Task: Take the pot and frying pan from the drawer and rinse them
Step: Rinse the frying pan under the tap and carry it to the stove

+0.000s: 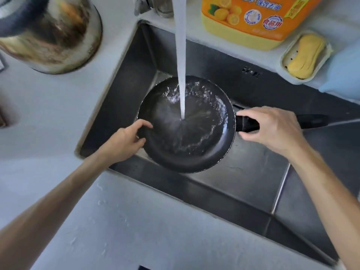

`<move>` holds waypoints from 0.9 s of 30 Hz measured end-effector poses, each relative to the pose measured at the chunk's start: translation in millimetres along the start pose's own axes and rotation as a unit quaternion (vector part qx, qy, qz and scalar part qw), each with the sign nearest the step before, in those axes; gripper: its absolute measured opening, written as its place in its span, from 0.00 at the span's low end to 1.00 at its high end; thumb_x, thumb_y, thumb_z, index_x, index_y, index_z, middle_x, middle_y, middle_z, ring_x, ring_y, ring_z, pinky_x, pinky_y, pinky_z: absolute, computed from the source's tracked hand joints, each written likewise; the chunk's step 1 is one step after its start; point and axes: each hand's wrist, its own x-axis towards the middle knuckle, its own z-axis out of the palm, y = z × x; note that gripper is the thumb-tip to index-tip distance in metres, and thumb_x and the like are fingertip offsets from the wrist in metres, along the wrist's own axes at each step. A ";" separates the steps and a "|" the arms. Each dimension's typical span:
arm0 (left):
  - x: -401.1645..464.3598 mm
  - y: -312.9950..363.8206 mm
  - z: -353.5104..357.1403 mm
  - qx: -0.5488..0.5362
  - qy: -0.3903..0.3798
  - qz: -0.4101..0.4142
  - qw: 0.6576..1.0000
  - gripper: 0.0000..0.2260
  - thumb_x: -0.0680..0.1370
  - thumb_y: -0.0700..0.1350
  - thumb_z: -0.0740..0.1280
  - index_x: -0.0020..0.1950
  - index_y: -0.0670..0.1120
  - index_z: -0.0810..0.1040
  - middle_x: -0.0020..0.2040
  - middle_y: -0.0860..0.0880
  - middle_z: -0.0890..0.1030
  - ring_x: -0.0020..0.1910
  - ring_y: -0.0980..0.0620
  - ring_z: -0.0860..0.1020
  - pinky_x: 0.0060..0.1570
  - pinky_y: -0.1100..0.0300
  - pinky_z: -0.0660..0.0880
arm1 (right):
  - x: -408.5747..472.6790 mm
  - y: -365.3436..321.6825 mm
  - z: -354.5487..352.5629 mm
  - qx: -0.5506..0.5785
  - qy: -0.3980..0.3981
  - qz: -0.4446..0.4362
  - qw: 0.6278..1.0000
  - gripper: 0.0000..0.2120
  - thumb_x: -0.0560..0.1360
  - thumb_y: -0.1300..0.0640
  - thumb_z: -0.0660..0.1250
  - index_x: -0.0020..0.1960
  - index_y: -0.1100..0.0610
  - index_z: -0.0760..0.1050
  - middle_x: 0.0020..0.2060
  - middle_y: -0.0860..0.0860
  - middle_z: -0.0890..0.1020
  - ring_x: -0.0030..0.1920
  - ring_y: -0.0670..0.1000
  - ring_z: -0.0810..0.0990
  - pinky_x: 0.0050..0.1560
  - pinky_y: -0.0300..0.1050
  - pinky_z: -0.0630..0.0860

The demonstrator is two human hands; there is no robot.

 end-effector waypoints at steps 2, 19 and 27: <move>-3.5 3.9 3.3 -0.075 0.052 0.028 0.995 0.09 0.76 0.38 0.66 0.51 0.48 0.69 0.30 0.53 0.70 0.28 0.56 0.69 0.35 0.67 0.68 | -1.9 2.0 2.7 0.000 0.054 0.006 0.999 0.19 0.66 0.52 0.73 0.56 0.48 0.77 0.50 0.46 0.83 0.49 0.54 0.81 0.44 0.49 0.75; 10.1 23.2 -24.3 -0.409 0.004 0.082 0.909 0.22 0.73 0.66 0.63 0.55 0.50 0.68 0.64 0.44 0.73 0.68 0.43 0.70 0.65 0.52 0.70 | -23.0 21.0 35.2 0.073 0.091 0.089 0.989 0.09 0.67 0.55 0.70 0.41 0.58 0.73 0.31 0.57 0.78 0.34 0.62 0.79 0.33 0.49 0.71; 33.1 30.4 -44.6 -0.157 -0.135 0.092 0.974 0.45 0.67 0.62 0.69 0.77 0.48 0.52 0.72 0.57 0.63 0.65 0.73 0.65 0.69 0.66 0.63 | -12.1 8.4 19.1 0.102 0.142 0.038 0.984 0.13 0.66 0.65 0.72 0.49 0.58 0.76 0.46 0.53 0.82 0.46 0.55 0.80 0.42 0.49 0.72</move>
